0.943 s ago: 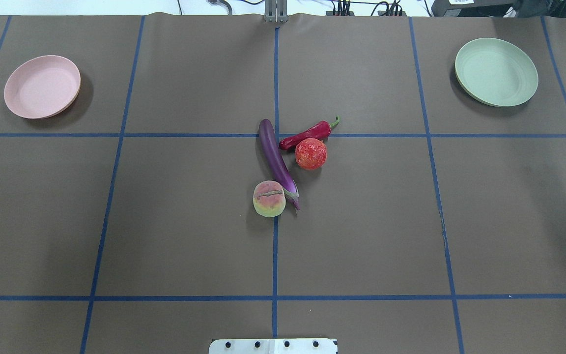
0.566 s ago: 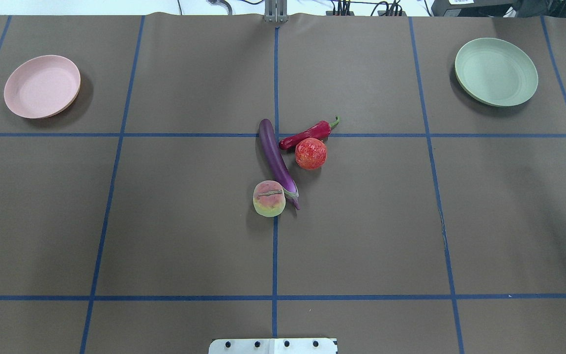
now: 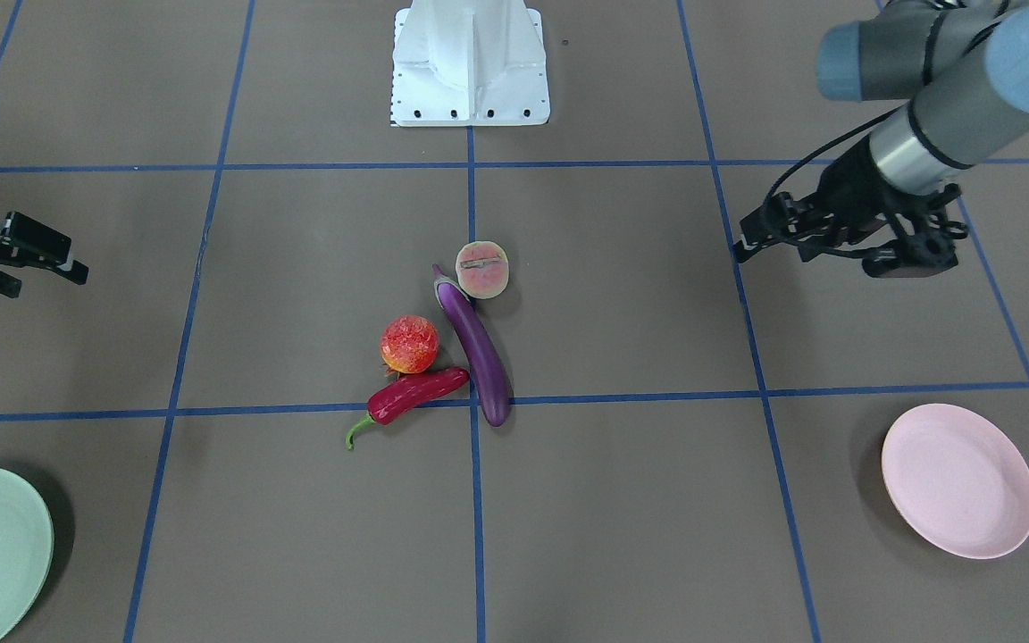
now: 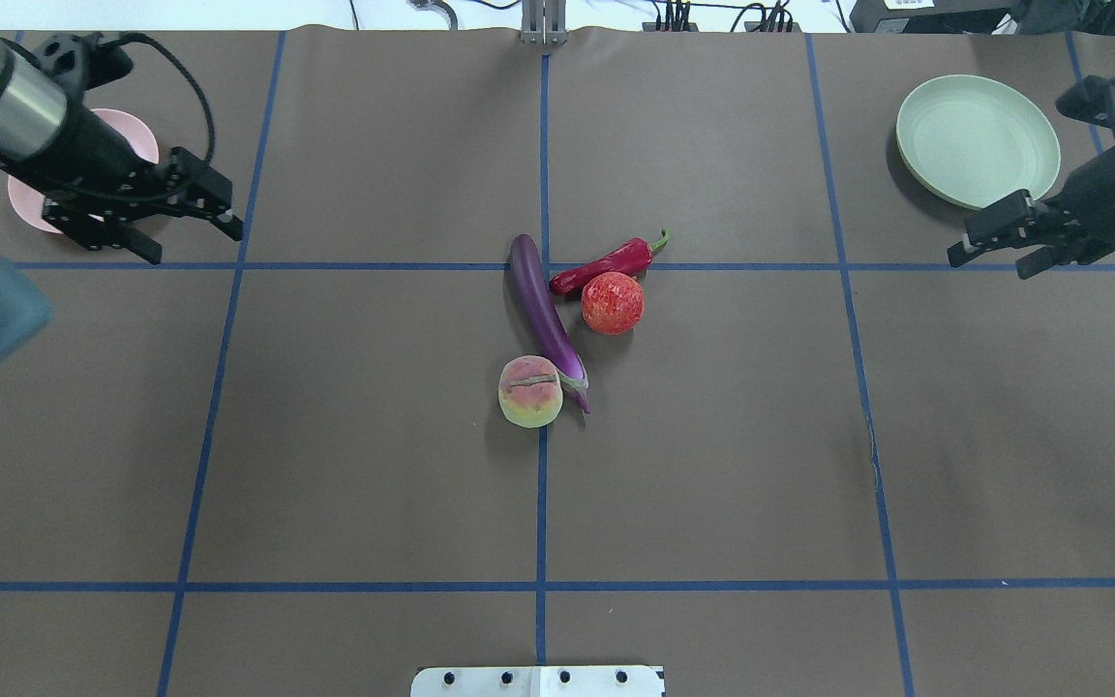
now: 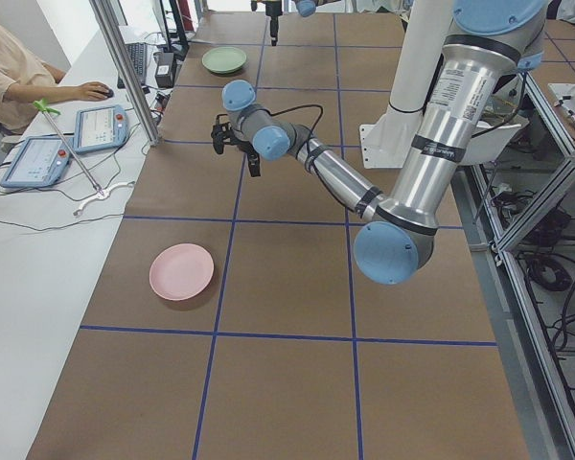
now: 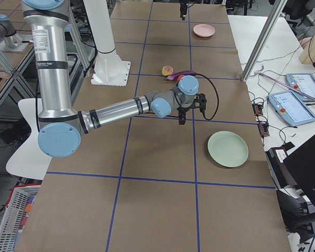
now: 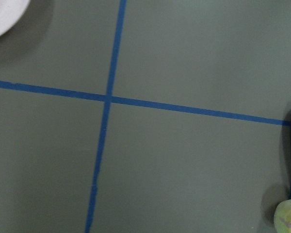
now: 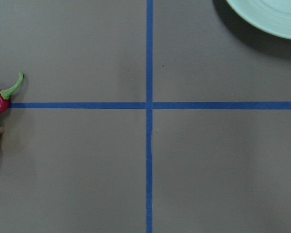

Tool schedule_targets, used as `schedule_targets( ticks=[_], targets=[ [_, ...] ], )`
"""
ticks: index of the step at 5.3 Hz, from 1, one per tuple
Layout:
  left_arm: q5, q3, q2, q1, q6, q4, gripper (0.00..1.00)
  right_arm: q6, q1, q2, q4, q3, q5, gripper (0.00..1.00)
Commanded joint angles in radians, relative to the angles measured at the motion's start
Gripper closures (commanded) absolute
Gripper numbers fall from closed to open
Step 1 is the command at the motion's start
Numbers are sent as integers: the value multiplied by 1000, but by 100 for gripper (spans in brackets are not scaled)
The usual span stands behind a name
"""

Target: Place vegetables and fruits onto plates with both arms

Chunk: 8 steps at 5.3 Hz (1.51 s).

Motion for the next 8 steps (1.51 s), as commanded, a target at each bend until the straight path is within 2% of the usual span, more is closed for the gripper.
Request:
schedule_targets(
  ticks=[1,2,4,5,6,7,8],
  targets=[
    [130,162,-220,171,-139,-1,0,119,-95,74,7,-4,-60,0],
    [182,291,-321,232,-157,-18,1,183,-136,109,7,-1,-74,0],
    [203,457,-410,257,-158,-83,1,199,-180,138,7,-5,-84,0],
    [221,578,-496,279,-158,-86,1,205,-202,153,7,-7,-102,0],
    [276,621,-508,311,-168,-136,1,251,-224,169,7,-10,-119,0],
    [279,681,-520,314,-211,-205,3,253,-233,169,7,-10,-131,0],
    [279,707,-535,322,-213,-210,6,253,-235,169,7,-10,-133,0]
  ],
)
